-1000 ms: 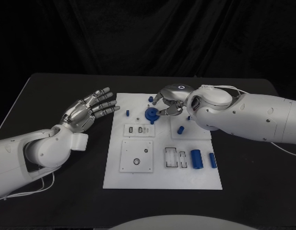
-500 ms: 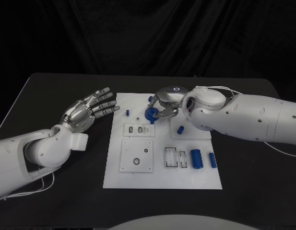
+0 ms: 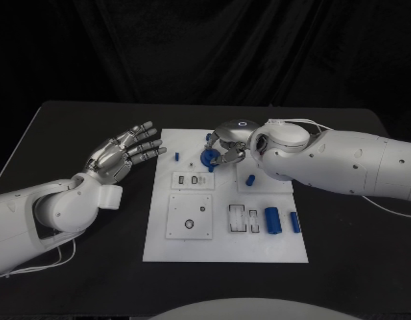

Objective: Assemble the parts on the task board

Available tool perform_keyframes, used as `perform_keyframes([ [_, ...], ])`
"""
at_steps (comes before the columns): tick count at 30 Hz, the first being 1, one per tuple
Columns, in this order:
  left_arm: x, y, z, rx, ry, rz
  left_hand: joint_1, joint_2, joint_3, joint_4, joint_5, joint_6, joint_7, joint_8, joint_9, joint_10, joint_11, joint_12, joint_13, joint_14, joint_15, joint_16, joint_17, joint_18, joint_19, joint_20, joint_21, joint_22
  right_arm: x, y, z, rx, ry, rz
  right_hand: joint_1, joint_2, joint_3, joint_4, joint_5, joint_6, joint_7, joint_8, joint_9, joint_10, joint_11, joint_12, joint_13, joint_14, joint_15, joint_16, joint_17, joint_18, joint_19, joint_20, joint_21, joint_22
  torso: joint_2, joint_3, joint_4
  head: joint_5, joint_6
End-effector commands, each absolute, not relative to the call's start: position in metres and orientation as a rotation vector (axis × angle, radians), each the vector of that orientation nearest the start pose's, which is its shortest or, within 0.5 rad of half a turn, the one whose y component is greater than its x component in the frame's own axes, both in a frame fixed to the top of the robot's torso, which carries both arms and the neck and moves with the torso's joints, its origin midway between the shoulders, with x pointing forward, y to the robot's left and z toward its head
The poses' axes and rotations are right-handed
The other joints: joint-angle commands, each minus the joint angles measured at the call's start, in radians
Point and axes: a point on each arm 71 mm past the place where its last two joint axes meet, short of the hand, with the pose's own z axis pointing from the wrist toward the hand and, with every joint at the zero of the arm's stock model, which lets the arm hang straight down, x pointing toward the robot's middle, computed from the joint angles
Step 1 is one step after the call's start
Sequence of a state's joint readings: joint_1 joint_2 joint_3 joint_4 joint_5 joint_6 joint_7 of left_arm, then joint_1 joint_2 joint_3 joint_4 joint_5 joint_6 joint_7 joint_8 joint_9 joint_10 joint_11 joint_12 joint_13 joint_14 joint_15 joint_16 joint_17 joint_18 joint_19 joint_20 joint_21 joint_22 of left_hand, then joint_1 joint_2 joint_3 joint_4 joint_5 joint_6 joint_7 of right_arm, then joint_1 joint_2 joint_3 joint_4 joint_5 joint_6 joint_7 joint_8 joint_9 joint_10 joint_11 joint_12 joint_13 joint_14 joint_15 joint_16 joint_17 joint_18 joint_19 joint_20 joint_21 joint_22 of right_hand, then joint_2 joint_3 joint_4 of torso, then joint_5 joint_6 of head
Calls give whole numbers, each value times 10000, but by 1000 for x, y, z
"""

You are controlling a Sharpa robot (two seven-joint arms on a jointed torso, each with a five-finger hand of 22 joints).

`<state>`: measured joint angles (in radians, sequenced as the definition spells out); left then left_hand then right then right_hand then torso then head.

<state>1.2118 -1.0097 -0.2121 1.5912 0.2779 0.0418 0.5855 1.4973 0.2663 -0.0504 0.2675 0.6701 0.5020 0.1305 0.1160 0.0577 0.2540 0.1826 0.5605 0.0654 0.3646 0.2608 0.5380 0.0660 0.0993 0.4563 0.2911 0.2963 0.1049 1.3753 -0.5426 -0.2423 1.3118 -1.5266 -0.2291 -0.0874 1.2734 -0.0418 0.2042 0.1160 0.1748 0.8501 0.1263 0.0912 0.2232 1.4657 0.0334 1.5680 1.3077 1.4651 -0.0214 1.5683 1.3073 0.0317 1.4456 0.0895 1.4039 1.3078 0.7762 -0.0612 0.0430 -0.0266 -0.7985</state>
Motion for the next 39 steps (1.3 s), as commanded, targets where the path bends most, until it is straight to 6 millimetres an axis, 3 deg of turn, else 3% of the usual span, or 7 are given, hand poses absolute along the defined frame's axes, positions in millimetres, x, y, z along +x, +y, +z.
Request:
perform_keyframes([
  [1, 446, 264, -215, -13671, 13125, -18693, 89, -34, 57, 15, 21, 20, 70, -13, 3, 11, 93, 39, 14, -9, 46, 57, 1, -64, -63, -30, 29, -12, 518, -107, -187, -5063, 17280, 5529, 75, 98, -79, -8, 116, 171, 15, 75, 24, 1051, 86, 28, 2631, 1057, 80, 25, 2635, 157, -24, 74, -42, 1999, -1, 1, -2, -1, -20],
  [3, 446, 264, -215, -13671, 13129, -18697, 90, -46, 89, 10, 18, 15, 72, -14, 3, 10, 96, 40, 13, -12, 48, 63, 1, -65, -65, -31, 31, -12, 518, -107, -187, -5068, 17301, 5520, 81, 100, -80, -10, 134, 194, 16, 83, 24, 1051, 89, 28, 2631, 1057, 83, 25, 2635, 157, -22, 77, -41, 2000, -2, 0, 2, -2, -28],
  [5, 446, 264, -215, -13673, 13136, -18700, 90, -46, 89, 10, 18, 15, 72, -14, 3, 10, 96, 40, 13, -12, 48, 63, 1, -65, -65, -31, 31, -12, 518, -107, -188, -5062, 17324, 5498, 204, 101, -36, -84, 614, 387, 22, 124, 18, 1051, 101, 28, 2631, 1057, 97, 25, 2635, 157, -18, 94, -45, 2002, -1, 1, 1, 5, -34],
  [11, 446, 264, -215, -13682, 13144, -18685, 90, -46, 89, 10, 18, 15, 72, -14, 3, 10, 96, 40, 13, -12, 48, 63, 1, -65, -65, -31, 31, -12, 520, -110, -188, -5009, 17372, 5400, 464, 80, 111, -294, 1320, 790, 24, 235, 62, 1051, 135, 28, 2631, 1057, 123, 25, 2635, 159, -18, 112, -60, 2001, -1, 3, -6, 23, -37],
  [14, 446, 264, -215, -13685, 13150, -18686, 90, -46, 89, 10, 18, 15, 72, -14, 3, 10, 96, 40, 13, -12, 48, 63, 1, -65, -65, -31, 31, -12, 520, -111, -187, -4968, 17269, 5435, 685, 63, 268, -507, 1914, 1192, 10, 403, 188, 1051, 201, 28, 2631, 1057, 175, 25, 2635, 157, -16, 151, -62, 2003, 1, 4, -6, 34, -34],
  [19, 446, 264, -216, -13688, 13157, -18686, 90, -46, 89, 10, 18, 15, 72, -14, 3, 10, 96, 40, 13, -12, 48, 63, 1, -65, -65, -31, 31, -12, 520, -112, -185, -4868, 16905, 5607, 865, 121, 401, -711, 2337, 1683, -57, 711, 447, 1051, 193, 28, 2631, 1057, 181, 25, 2635, 147, 19, 177, -17, 2020, 2, 7, -5, 69, -25],
  [39, 446, 267, -216, -13716, 13145, -18614, 87, -61, 148, 7, 14, 24, 81, -12, 4, 7, 96, 43, 13, -16, 49, 75, 1, -68, -69, -30, 35, -11, 520, -127, -165, -4415, 15617, 5972, 773, 171, 316, -777, 2135, 1891, -218, 1019, 909, 1051, 51, 28, 2631, 1057, 60, 25, 2635, 96, 174, 79, 187, 2091, 0, -2, -7, 174, -35],
])
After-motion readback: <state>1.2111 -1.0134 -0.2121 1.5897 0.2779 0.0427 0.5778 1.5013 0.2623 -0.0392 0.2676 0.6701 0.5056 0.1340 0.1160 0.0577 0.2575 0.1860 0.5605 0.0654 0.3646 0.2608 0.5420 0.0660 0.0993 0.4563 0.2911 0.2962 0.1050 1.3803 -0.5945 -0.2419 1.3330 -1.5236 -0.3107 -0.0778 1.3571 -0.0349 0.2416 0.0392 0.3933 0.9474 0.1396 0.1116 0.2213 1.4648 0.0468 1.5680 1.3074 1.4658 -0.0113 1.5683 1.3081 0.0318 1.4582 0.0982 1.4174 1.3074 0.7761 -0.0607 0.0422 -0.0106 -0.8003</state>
